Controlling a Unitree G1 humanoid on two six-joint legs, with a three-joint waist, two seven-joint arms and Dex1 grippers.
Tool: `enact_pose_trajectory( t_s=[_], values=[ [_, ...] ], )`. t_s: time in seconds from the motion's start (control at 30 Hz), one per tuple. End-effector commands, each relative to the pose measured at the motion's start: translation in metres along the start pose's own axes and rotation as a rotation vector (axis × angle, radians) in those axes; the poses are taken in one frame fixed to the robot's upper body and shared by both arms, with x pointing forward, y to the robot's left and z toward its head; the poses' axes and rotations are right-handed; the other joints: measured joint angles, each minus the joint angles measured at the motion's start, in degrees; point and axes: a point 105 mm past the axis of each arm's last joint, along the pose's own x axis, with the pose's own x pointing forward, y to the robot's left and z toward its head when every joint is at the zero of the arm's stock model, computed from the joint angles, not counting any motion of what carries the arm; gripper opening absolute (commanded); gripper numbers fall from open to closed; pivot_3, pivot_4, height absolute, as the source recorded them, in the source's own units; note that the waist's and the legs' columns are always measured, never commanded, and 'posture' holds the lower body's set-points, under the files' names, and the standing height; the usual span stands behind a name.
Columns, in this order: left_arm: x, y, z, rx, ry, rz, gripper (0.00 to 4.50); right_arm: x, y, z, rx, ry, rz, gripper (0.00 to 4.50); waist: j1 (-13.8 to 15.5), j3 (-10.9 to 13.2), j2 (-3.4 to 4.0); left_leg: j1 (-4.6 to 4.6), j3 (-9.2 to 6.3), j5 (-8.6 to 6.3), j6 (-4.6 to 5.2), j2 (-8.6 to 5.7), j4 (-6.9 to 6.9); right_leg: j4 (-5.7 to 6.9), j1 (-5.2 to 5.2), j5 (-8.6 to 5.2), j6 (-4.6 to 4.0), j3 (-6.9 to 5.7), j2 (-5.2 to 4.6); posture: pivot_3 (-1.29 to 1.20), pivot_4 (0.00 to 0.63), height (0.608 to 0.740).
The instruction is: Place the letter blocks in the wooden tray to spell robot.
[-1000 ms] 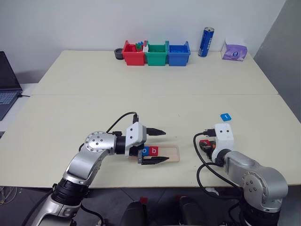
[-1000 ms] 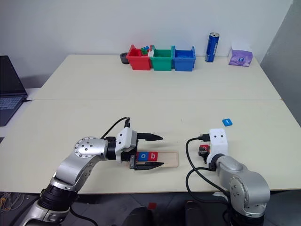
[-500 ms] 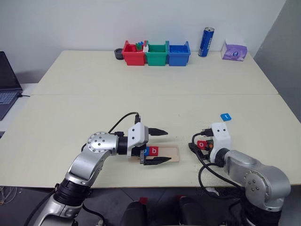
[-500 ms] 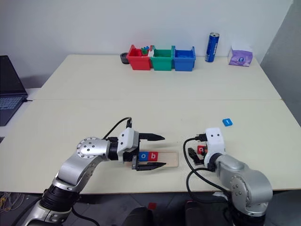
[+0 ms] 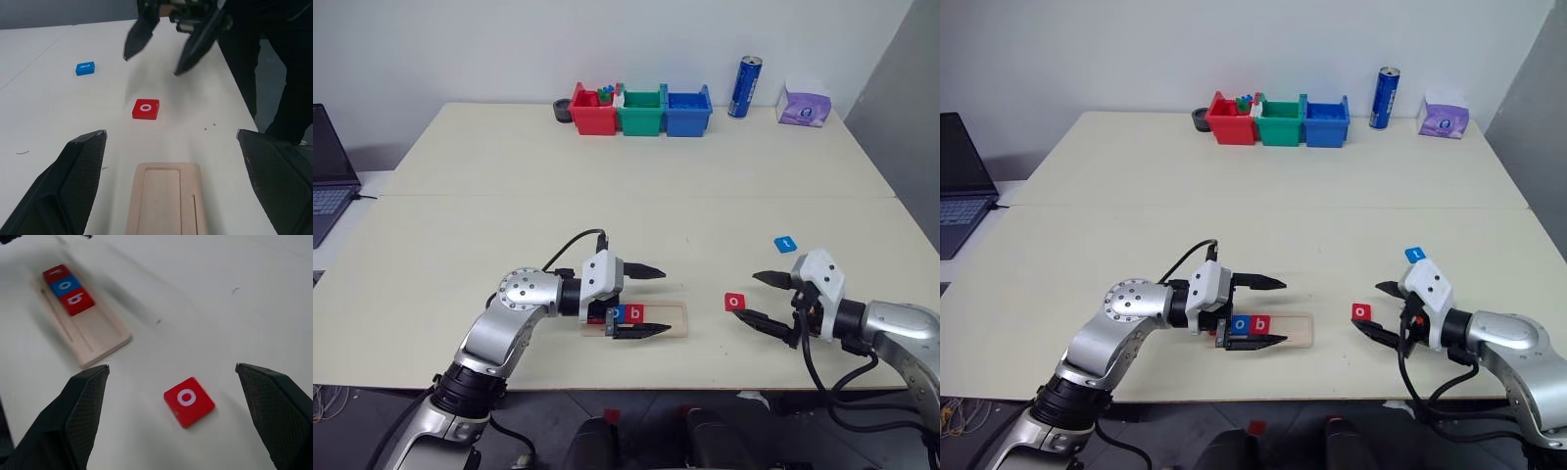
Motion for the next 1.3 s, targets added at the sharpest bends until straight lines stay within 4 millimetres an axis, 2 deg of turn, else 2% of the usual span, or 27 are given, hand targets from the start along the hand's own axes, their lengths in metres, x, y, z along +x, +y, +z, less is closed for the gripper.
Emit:
enact_pose_trajectory(
  t_s=[0.03, 0.2, 0.3, 0.63, 1.03, 1.13, 1.3],
  values=[
    [0.006, 0.003, 0.013, 0.053, -0.040, -0.020, 4.50, 0.004, -0.001, -0.002, -0.060, -0.040, 0.037, 4.40, -0.04, 0.04, -0.08, 0.02, 0.02, 0.00, 0.00, 0.00, 0.01, 0.01, 0.00, 0.00, 0.01, 0.00, 0.00, 0.00, 0.150, 0.740],
    [0.016, 0.004, 0.014, 0.078, -0.054, -0.033, 4.50, 0.018, -0.011, -0.013, -0.077, -0.042, 0.035, 4.40, -0.05, 0.05, -0.09, 0.06, 0.02, 0.00, -0.01, 0.00, 0.03, 0.03, 0.02, 0.03, -0.03, 0.01, 0.01, 0.00, 0.150, 0.740],
    [0.017, 0.006, 0.014, 0.077, -0.059, -0.029, 4.50, 0.024, -0.010, -0.018, -0.094, -0.033, 0.067, 4.40, 0.07, 0.05, -0.09, 0.05, 0.00, 0.00, -0.01, 0.00, 0.03, 0.04, 0.02, 0.03, -0.04, 0.03, 0.01, 0.00, 0.150, 0.740],
    [0.015, 0.004, 0.012, 0.081, -0.051, -0.038, 4.50, 0.027, -0.017, -0.030, -0.090, 0.002, 0.085, 4.40, 0.10, 0.05, -0.09, 0.05, -0.02, 0.01, -0.01, 0.00, 0.03, 0.05, 0.02, 0.04, -0.05, 0.03, -0.02, 0.00, 0.150, 0.740],
    [0.016, 0.002, 0.012, 0.081, -0.050, -0.045, 4.50, 0.034, -0.024, -0.032, -0.043, 0.008, 0.080, 4.40, 0.10, 0.05, -0.09, 0.05, -0.03, 0.01, -0.01, 0.00, 0.04, 0.07, 0.02, 0.04, -0.06, 0.04, -0.03, 0.00, 0.150, 0.740],
    [0.016, 0.002, 0.013, 0.080, -0.051, -0.044, 4.50, 0.033, -0.024, -0.034, -0.030, 0.017, 0.082, 3.79, 0.11, 0.05, -0.08, 0.05, -0.03, 0.01, -0.01, 0.00, 0.04, 0.07, 0.02, 0.04, -0.06, 0.05, -0.03, 0.00, 0.150, 0.740],
    [0.016, 0.002, 0.014, 0.078, -0.051, -0.044, 4.50, 0.032, -0.023, -0.039, -0.025, 0.037, 0.091, 2.03, 0.11, 0.05, -0.08, 0.05, -0.03, 0.01, -0.01, 0.00, 0.04, 0.07, 0.02, 0.04, -0.06, 0.04, -0.03, 0.00, 0.150, 0.740]
  ],
)
